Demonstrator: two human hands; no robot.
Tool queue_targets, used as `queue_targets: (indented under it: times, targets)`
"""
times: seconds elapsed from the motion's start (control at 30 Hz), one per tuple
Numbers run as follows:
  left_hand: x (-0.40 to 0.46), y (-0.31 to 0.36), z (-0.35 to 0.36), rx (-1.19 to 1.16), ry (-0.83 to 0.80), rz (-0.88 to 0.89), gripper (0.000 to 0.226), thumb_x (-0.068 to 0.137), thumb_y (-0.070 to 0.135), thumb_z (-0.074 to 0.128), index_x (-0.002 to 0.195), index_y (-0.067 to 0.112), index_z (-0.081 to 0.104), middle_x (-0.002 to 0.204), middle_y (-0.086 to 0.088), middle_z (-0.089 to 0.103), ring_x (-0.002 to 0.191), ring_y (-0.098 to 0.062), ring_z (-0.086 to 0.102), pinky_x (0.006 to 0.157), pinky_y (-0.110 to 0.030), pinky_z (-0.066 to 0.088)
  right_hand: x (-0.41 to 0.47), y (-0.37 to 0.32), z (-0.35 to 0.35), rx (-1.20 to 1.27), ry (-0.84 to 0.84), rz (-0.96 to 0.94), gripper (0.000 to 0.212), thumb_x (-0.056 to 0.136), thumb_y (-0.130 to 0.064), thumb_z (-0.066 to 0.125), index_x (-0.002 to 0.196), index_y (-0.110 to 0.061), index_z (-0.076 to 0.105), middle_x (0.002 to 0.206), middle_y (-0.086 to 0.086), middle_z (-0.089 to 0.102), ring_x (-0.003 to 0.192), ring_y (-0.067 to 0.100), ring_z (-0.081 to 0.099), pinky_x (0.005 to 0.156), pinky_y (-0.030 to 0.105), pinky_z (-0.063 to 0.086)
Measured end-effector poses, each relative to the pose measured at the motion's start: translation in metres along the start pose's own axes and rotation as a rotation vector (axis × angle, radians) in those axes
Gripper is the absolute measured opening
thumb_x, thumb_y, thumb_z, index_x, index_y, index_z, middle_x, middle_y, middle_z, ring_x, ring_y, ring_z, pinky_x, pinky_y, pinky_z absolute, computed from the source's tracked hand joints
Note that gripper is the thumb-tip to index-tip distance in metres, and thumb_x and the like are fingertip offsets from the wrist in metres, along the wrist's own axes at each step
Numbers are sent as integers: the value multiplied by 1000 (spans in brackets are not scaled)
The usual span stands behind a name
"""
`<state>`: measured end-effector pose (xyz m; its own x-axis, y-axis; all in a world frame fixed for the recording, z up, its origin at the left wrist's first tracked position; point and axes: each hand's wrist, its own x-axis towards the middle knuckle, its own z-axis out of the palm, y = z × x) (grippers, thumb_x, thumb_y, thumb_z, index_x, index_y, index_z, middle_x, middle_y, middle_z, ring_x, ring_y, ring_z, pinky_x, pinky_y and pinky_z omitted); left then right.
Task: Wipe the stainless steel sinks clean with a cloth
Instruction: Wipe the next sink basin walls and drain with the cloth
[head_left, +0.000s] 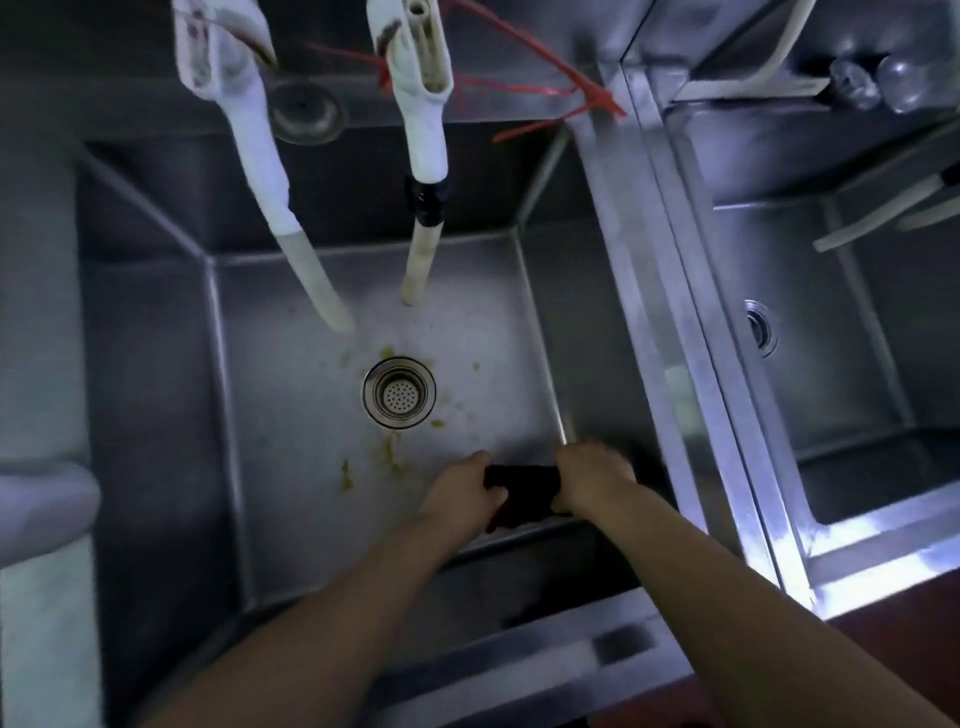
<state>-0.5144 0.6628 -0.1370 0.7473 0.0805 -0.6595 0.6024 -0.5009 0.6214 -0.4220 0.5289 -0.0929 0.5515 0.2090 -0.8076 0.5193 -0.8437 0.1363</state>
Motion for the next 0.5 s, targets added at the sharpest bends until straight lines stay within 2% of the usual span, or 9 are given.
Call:
queue_targets:
  times: [0.07, 0.17, 0.23, 0.27, 0.33, 0.4, 0.5]
  targets:
    - [21, -1, 16, -3, -23, -26, 13, 83, 20, 58, 94, 16, 52, 91, -7, 63, 89, -27, 60, 62, -24, 32, 16, 2, 6, -104, 25, 21, 28, 86, -20, 61, 113, -14, 63, 116, 8, 63, 109, 27, 58, 80, 33, 47]
    - [51, -2, 27, -76, -9, -89, 15, 86, 15, 54, 101, 13, 52, 101, -14, 65, 96, -32, 62, 67, -28, 38, 39, 4, 18, -48, 253, 28, 30, 89, -8, 50, 118, -11, 55, 123, 10, 54, 113, 29, 50, 85, 36, 45]
    - [66, -6, 25, -137, 59, -127, 33, 86, 12, 53, 118, 12, 48, 112, -16, 63, 102, -32, 61, 75, -30, 42, 54, 4, 29, 61, 410, -28, 32, 90, -6, 45, 122, -8, 49, 125, 14, 47, 110, 32, 48, 82, 38, 43]
    - [70, -9, 22, -156, 105, -137, 42, 85, 11, 53, 127, 12, 46, 119, -15, 61, 107, -31, 59, 80, -30, 42, 62, 2, 34, 96, 436, -59, 33, 91, -5, 44, 124, -8, 48, 125, 15, 46, 108, 31, 48, 80, 37, 42]
    - [74, -21, 14, -113, 180, -126, 52, 84, 10, 54, 135, 12, 43, 130, -13, 55, 117, -30, 53, 91, -31, 41, 78, -4, 46, 164, 395, -106, 38, 91, -4, 43, 129, -9, 44, 129, 14, 44, 109, 30, 47, 79, 35, 43]
    - [74, -34, 6, -2, 232, -94, 54, 82, 9, 56, 134, 12, 45, 134, -11, 53, 122, -28, 49, 99, -31, 38, 92, -12, 59, 200, 283, -140, 46, 91, -5, 46, 136, -8, 37, 137, 14, 38, 115, 31, 43, 84, 36, 44]
    - [73, -52, -4, 218, 293, -89, 51, 79, 12, 58, 129, 17, 51, 130, -5, 55, 119, -25, 49, 98, -32, 39, 110, -21, 81, 146, 236, -187, 58, 95, -19, 45, 146, -7, 22, 152, 16, 19, 128, 33, 29, 102, 38, 32]
